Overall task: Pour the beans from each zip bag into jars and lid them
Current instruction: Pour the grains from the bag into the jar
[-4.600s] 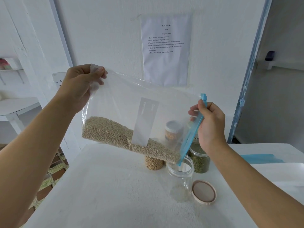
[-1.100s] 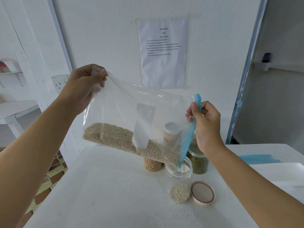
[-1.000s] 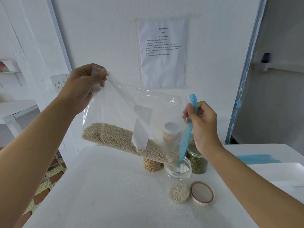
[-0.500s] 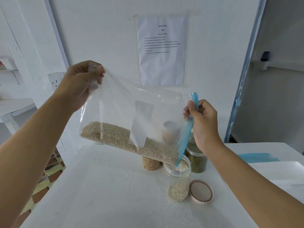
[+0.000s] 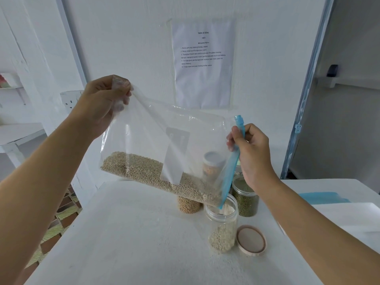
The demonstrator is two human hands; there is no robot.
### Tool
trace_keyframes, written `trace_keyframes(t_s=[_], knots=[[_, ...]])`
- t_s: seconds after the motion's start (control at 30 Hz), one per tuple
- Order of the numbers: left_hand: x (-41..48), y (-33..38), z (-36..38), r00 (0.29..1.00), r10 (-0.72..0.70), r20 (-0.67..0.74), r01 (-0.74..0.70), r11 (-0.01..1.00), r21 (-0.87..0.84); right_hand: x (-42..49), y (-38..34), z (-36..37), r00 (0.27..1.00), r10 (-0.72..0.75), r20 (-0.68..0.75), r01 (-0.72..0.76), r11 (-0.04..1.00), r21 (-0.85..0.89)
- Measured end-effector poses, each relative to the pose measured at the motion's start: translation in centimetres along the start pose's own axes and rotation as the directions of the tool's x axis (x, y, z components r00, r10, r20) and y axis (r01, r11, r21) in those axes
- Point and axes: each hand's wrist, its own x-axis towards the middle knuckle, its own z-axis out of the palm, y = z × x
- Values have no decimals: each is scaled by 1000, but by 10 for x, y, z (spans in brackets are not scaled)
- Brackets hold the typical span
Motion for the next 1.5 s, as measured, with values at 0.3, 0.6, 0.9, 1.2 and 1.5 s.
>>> trace_keyframes(t_s=[0.3,0.6,0.9,1.2,1.5], knots=[[1,4,3,1000,14,18,-14,1000,3,4,-3,-2,999,30,28,-30,1000,5],[2,2,4,1000,15,19,-15,1000,3,5,-1,-3,999,38,37,-38,999,-4],[3,3,1,1000,5,7,-5,1000,6,6,-2,0,997,23,80,-21,1000,-20],[2,3,3,1000,-1,12,1,1000,22,5,-3,1,988,1,152,15,995,-101],[3,4,7,999,15,36,-15,1000,25,5,-5,1,994,-8,106,19,995,-102]])
